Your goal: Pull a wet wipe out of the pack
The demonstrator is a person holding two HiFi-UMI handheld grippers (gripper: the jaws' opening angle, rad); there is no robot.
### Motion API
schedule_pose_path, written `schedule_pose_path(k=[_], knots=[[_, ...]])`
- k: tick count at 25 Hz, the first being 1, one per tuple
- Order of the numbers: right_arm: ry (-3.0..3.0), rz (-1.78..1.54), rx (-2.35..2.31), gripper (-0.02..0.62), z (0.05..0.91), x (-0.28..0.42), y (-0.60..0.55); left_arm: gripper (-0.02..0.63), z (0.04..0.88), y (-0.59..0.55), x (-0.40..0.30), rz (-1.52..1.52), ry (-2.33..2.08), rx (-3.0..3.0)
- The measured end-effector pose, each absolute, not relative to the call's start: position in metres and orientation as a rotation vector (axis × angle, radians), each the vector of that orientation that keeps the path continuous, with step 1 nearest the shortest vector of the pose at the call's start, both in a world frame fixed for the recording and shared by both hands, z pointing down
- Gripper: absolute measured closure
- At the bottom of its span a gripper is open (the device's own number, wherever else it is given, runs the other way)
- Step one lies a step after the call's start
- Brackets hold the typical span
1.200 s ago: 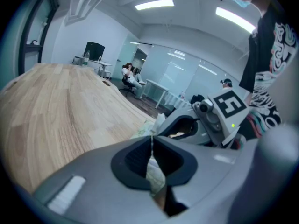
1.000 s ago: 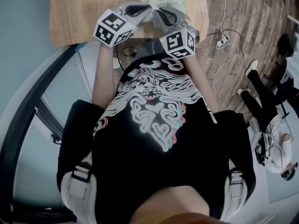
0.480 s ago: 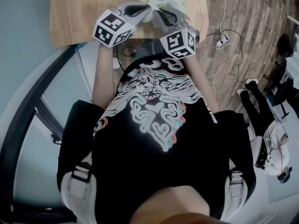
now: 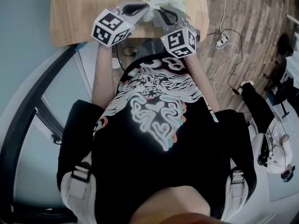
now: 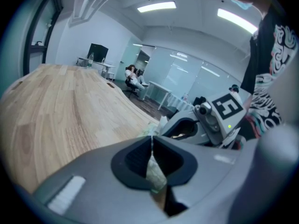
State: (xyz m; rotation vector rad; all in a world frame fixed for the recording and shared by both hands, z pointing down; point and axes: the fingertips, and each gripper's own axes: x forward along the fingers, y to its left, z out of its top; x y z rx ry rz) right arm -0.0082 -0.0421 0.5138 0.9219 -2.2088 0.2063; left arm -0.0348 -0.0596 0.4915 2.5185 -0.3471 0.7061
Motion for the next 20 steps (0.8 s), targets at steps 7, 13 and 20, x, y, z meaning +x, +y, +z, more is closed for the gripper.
schedule_pose_path(k=[7, 13, 20], knots=[[-2.199, 0.205, 0.918, 0.565, 0.513, -0.008, -0.042, 0.607, 0.489, -0.065, -0.047, 0.702, -0.359, 2.504], [-2.204, 0.223, 0.927, 0.563, 0.514, -0.007, -0.042, 0.607, 0.489, -0.064, -0.047, 0.691, -0.370, 2.505], [-2.217, 0.218, 0.930, 0.563, 0.514, -0.008, -0.043, 0.607, 0.491, -0.063, -0.052, 0.685, -0.382, 2.495]])
